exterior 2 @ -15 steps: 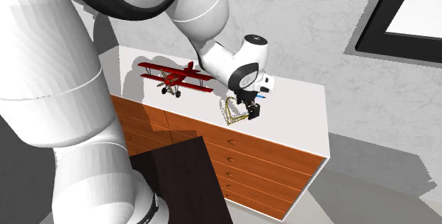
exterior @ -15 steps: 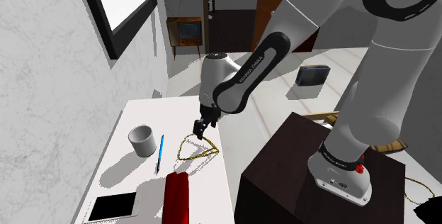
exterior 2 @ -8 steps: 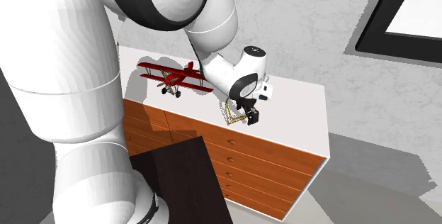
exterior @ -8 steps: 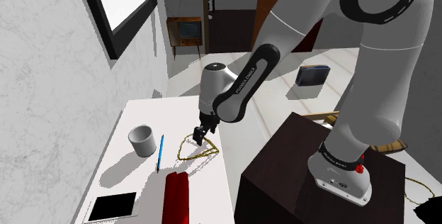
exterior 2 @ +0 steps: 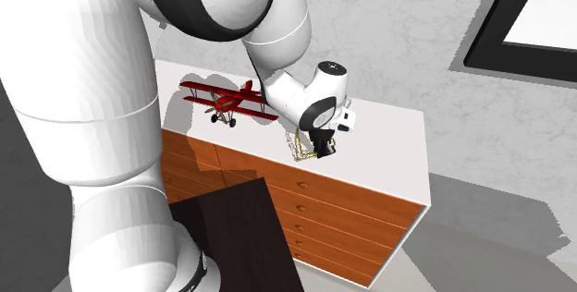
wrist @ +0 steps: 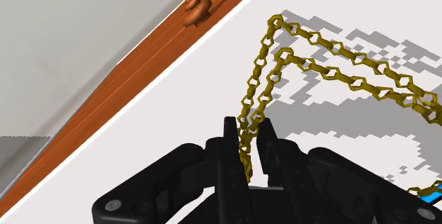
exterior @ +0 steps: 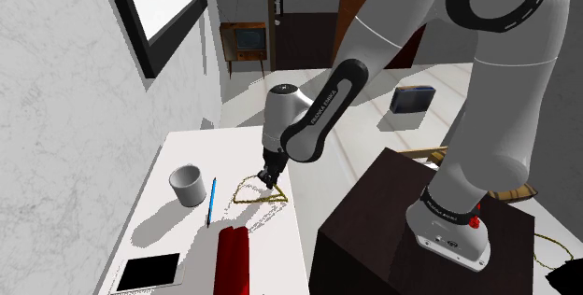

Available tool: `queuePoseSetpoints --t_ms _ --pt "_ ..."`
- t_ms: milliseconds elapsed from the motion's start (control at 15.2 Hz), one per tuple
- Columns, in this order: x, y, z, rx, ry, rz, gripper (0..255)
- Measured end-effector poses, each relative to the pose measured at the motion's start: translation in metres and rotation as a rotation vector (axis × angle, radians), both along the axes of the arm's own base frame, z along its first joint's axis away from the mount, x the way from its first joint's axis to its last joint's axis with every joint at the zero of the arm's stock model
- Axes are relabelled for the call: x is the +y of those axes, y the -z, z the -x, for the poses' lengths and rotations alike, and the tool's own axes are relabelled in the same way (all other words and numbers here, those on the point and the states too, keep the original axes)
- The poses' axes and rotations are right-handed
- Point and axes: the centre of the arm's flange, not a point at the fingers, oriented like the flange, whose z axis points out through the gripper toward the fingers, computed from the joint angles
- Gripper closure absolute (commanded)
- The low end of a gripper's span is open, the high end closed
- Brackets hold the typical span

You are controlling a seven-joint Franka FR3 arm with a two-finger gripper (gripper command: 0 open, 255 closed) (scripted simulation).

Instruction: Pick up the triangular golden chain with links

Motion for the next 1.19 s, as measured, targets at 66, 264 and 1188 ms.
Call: queuePoseSetpoints --t_ms 66,264,1188 --pt "0.000 0.000 0.000 0.000 0.000 0.000 255" --pt "0.000 -0.002 0.000 0.000 0.000 0.000 255" --pt "0.000 -0.073 -0.001 0.000 0.000 0.000 255"
